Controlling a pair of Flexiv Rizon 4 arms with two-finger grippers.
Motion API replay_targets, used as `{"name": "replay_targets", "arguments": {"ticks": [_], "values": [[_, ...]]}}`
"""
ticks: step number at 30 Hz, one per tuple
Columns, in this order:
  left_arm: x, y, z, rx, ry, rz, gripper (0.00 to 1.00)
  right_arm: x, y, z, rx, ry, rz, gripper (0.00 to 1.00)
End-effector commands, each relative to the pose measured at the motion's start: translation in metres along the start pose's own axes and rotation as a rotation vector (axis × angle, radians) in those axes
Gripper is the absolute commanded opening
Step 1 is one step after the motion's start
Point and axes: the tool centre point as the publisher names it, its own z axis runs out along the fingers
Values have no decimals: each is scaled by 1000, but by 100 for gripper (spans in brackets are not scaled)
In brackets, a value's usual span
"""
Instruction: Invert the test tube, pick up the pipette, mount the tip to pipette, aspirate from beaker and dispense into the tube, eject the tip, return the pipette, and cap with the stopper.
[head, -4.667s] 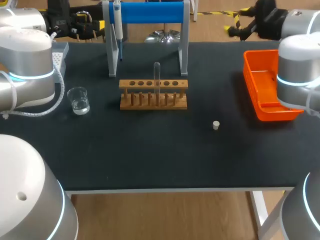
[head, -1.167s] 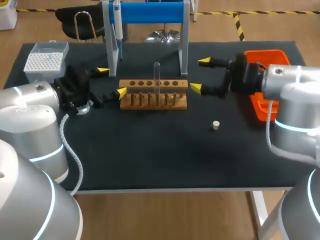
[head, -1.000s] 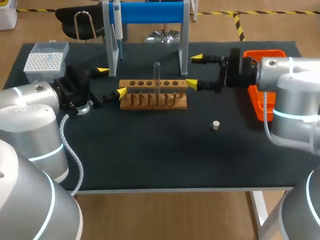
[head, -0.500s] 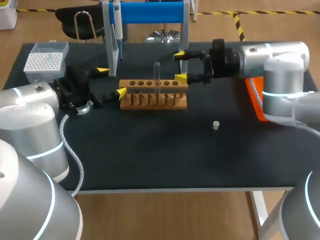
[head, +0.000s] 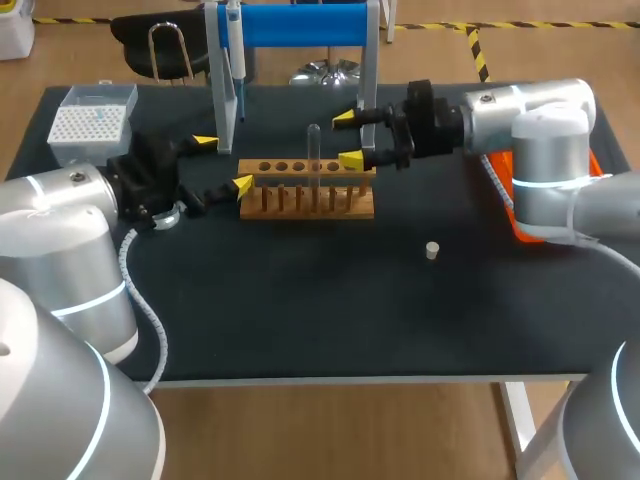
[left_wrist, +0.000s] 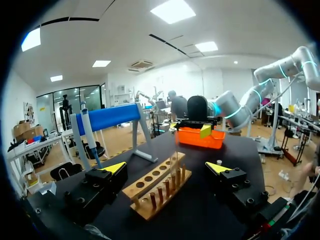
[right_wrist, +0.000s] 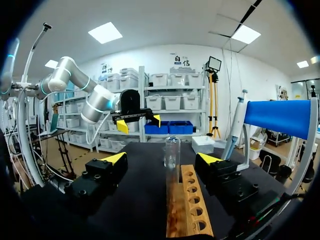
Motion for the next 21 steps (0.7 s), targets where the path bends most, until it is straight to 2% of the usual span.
{"name": "replay_targets", "arguments": {"ticks": [1, 3, 8, 12, 21], "values": [[1, 1, 0, 4, -5, 1, 100, 3, -4, 9, -12, -7, -3, 80], [1, 1, 0, 4, -5, 1, 100, 4, -4, 13, -12, -6, -7, 82], [1, 1, 0, 4, -5, 1, 100, 3, -6, 20, -6, -6, -15, 78], [1, 1, 0, 4, -5, 1, 100, 0, -7, 23, -9, -7, -15, 81], [1, 1, 0, 4, -5, 1, 100, -4, -6, 30, -15, 2, -17, 77]]}}
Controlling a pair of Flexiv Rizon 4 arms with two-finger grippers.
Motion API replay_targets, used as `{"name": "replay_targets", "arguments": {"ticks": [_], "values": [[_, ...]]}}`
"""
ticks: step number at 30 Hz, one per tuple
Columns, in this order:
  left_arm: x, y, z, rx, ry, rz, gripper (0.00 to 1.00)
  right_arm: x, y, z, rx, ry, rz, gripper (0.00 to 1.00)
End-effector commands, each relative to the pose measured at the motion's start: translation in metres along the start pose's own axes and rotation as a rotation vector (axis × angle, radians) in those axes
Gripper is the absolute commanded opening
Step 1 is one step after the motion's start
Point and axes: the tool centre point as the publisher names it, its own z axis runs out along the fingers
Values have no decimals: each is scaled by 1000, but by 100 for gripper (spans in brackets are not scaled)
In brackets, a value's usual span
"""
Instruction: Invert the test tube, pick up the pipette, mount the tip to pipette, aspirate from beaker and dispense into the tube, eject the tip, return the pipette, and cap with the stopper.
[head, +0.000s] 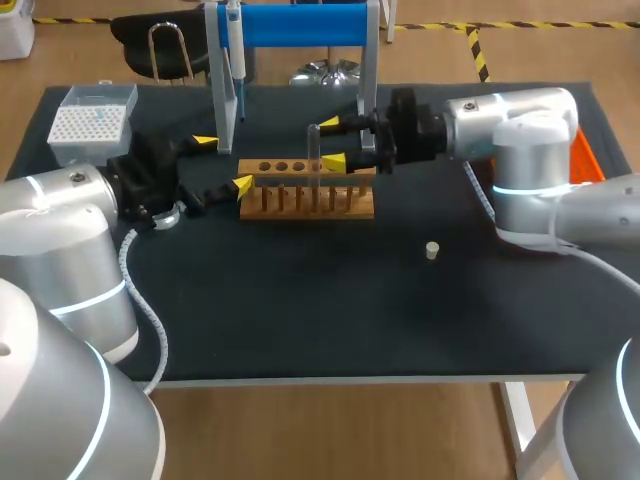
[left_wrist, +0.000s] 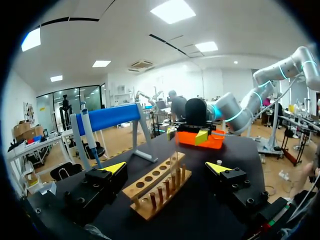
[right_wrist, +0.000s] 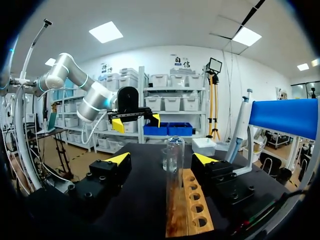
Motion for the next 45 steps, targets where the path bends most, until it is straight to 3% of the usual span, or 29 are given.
{"name": "replay_targets", "arguments": {"ticks": [1, 5, 7, 14, 25, 30, 45], "values": [[1, 1, 0, 3, -4, 1, 100, -4, -2, 6, -3, 9, -1, 75], [1, 1, 0, 3, -4, 1, 100, -5, -2, 10, -12, 21, 3, 69], [1, 1, 0, 3, -4, 1, 100, -5, -1, 13, -16, 23, 4, 61], [1, 1, 0, 3, -4, 1, 100, -7, -2, 19, -25, 35, 7, 54], [1, 1, 0, 3, -4, 1, 100, -14, -9, 23, -28, 35, 6, 56], [1, 1, 0, 3, -4, 1, 100, -17, -11, 24, -36, 38, 8, 49], [1, 1, 0, 3, -4, 1, 100, -18, -13, 27, -33, 38, -3, 48]]}}
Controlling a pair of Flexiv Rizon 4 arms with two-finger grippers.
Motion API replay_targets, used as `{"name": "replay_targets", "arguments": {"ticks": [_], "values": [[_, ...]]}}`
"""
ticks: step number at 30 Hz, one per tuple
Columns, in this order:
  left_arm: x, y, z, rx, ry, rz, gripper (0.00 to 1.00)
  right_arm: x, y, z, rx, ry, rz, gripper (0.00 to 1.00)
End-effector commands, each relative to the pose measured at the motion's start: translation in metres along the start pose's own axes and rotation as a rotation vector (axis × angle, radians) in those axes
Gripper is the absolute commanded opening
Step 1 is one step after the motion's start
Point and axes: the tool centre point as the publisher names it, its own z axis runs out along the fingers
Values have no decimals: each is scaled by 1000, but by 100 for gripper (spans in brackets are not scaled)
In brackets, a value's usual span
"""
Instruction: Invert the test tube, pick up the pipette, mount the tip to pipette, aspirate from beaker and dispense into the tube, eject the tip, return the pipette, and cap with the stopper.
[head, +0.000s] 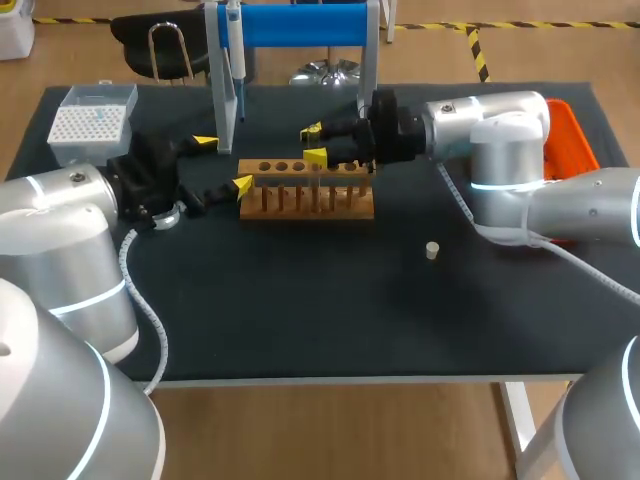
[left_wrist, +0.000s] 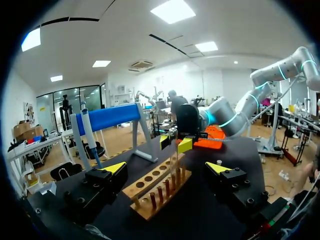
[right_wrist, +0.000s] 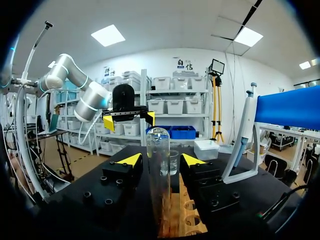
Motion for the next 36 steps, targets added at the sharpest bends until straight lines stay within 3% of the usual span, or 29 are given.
{"name": "replay_targets", "arguments": {"ticks": [1, 7, 10, 12, 36], "values": [[1, 1, 0, 3, -4, 1, 100, -2, -1, 0, 3, 1, -5, 48], [1, 1, 0, 3, -4, 1, 100, -2, -1, 1, 4, -1, -11, 38], [1, 1, 0, 3, -4, 1, 100, -3, -1, 1, 3, -1, -10, 8], [1, 1, 0, 3, -4, 1, 100, -3, -1, 1, 3, -2, -10, 0], [1, 1, 0, 3, -4, 1, 100, -2, 13, 3, -7, -8, 2, 0]]}}
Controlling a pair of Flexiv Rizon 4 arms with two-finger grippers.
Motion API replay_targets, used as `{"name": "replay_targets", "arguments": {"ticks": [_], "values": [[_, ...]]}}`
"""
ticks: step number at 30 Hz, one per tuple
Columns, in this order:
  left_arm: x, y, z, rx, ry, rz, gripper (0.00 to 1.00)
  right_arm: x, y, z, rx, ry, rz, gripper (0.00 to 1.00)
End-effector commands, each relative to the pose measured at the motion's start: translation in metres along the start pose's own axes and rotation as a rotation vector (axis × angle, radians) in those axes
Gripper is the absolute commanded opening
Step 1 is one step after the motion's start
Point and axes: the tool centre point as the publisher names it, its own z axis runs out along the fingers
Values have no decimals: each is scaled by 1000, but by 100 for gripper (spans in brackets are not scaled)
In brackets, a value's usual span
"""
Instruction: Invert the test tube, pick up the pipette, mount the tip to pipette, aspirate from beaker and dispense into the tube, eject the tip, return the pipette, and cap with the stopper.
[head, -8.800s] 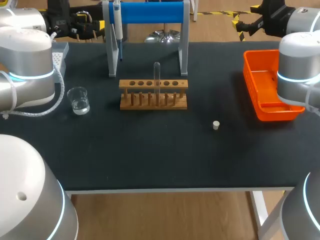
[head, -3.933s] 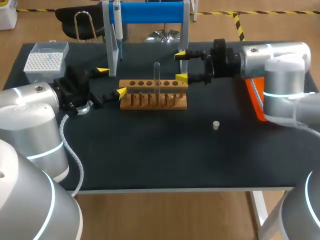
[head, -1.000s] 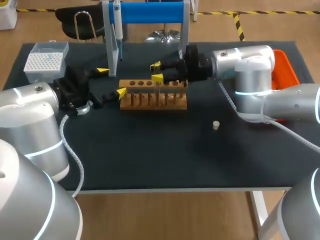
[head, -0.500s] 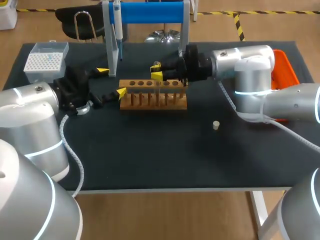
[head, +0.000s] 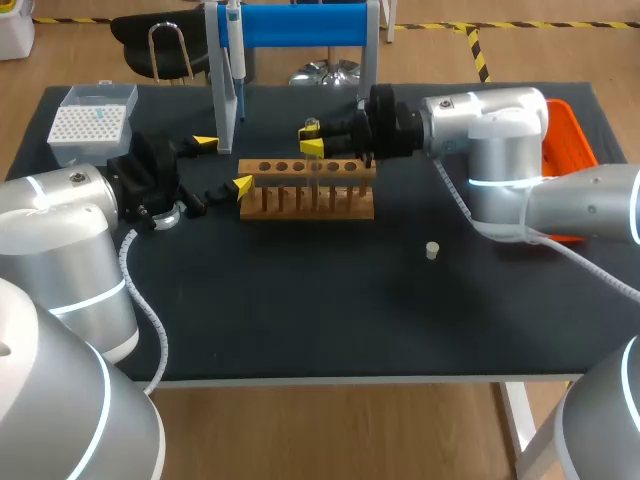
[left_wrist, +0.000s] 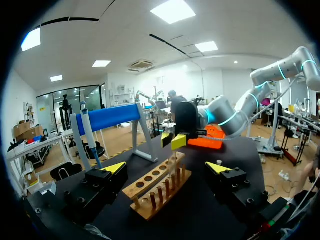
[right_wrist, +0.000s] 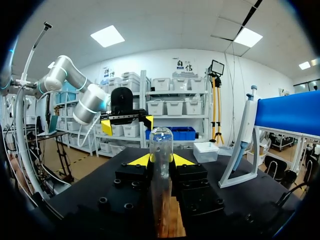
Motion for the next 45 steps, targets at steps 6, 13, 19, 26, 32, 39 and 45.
{"name": "replay_targets", "arguments": {"ticks": [6, 13, 19, 26, 32, 39, 45], "values": [[1, 1, 0, 3, -4, 1, 100, 1, 6, -2, 0, -12, -2, 0], [1, 1, 0, 3, -4, 1, 100, 0, 10, -5, 7, -25, -3, 0], [1, 1, 0, 3, -4, 1, 100, 0, 16, -7, 6, -31, -5, 0], [1, 1, 0, 3, -4, 1, 100, 2, 23, -8, 4, -35, -7, 0], [1, 1, 0, 3, -4, 1, 100, 4, 31, -10, 2, -39, -3, 0], [1, 1, 0, 3, -4, 1, 100, 7, 40, -12, 1, -42, -11, 0], [1, 1, 0, 3, -4, 1, 100, 9, 50, -12, 0, -44, -23, 0]]}}
